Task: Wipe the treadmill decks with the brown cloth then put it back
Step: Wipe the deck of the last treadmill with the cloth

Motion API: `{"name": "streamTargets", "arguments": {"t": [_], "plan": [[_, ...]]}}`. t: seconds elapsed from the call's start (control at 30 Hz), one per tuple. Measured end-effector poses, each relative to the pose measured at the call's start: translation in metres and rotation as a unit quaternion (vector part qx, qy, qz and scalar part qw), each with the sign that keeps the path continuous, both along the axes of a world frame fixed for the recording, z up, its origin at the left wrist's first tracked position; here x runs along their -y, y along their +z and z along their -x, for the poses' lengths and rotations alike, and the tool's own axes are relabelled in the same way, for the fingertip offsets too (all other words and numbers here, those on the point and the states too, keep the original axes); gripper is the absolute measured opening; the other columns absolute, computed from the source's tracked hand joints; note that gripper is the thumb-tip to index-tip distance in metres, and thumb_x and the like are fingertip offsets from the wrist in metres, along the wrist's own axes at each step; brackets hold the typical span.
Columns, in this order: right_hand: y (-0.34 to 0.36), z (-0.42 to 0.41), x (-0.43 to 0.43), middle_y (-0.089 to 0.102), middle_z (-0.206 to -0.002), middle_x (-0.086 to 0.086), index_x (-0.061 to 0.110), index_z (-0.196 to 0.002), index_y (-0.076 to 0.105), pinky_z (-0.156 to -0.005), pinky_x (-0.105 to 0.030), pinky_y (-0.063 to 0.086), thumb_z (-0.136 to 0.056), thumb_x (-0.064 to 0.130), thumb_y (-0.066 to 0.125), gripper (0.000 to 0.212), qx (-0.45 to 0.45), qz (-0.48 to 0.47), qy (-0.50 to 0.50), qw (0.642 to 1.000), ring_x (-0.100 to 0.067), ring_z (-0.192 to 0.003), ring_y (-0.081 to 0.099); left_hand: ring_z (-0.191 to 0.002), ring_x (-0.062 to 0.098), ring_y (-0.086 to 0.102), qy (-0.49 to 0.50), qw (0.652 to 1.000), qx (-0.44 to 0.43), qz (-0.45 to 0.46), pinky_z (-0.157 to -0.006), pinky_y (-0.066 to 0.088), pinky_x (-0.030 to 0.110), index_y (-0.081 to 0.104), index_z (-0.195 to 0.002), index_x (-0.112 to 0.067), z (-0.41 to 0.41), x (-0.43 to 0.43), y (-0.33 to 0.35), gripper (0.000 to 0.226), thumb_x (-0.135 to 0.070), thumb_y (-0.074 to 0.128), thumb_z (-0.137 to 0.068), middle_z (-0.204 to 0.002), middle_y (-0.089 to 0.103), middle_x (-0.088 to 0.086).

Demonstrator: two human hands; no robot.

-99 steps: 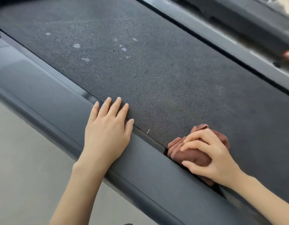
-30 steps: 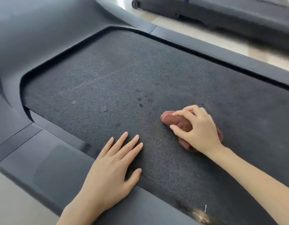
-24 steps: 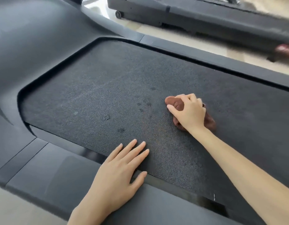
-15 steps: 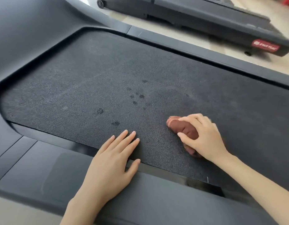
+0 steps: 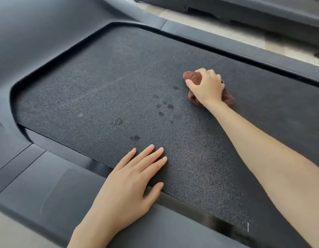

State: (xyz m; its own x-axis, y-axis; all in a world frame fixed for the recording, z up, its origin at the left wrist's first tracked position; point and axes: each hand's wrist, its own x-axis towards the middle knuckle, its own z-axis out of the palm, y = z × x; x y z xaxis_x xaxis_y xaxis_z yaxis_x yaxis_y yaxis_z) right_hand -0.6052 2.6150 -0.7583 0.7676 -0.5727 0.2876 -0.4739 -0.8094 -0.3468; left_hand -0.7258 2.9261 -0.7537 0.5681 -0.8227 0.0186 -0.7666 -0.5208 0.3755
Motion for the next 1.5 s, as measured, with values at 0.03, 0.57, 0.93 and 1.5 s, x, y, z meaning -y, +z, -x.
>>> {"name": "streamTargets", "arguments": {"t": [0.03, 0.57, 0.93, 1.5], "plan": [[0.000, -0.006, -0.012, 0.055, -0.124, -0.005, 0.028, -0.119, 0.058, -0.097, -0.044, 0.034, -0.082, 0.051, 0.057, 0.043, -0.004, 0.005, 0.037, 0.999, -0.032, -0.118, 0.045, -0.140, 0.008, 0.024, -0.001, 1.000, -0.001, 0.001, -0.112, 0.017, 0.035, 0.048, -0.136, -0.029, 0.000, 0.000, -0.001, 0.052, -0.046, 0.037, -0.088, -0.147, 0.034, -0.016], [0.011, 0.004, -0.022, 0.059, -0.115, -0.004, 0.030, -0.115, 0.064, -0.101, -0.043, 0.036, -0.080, 0.045, 0.066, 0.037, 0.004, -0.033, 0.167, 0.985, -0.027, -0.115, 0.049, -0.135, 0.009, 0.035, 0.016, 0.998, -0.010, 0.057, -0.107, 0.026, 0.037, 0.059, -0.126, -0.027, -0.001, -0.001, -0.004, 0.049, -0.042, 0.043, -0.082, -0.140, 0.046, -0.014], [0.008, 0.062, -0.125, 0.060, -0.104, 0.004, 0.027, -0.105, 0.069, -0.089, -0.040, 0.038, -0.076, 0.045, 0.070, 0.034, 0.026, -0.032, 0.389, 0.920, -0.020, -0.096, 0.053, -0.135, 0.014, 0.036, -0.005, 0.999, 0.019, 0.045, -0.106, 0.026, 0.038, 0.057, -0.128, -0.024, -0.001, -0.005, -0.006, 0.051, -0.040, 0.044, -0.082, -0.141, 0.045, -0.009], [0.012, 0.040, -0.103, 0.060, -0.108, 0.002, 0.027, -0.108, 0.067, -0.096, -0.043, 0.036, -0.080, 0.046, 0.069, 0.034, -0.004, -0.044, 0.366, 0.930, -0.024, -0.104, 0.053, -0.130, 0.016, 0.044, 0.102, 0.992, 0.059, 0.034, -0.105, 0.034, 0.039, 0.063, -0.122, -0.024, -0.014, -0.044, 0.000, 0.046, -0.039, 0.041, -0.084, -0.135, 0.052, -0.009]]}}
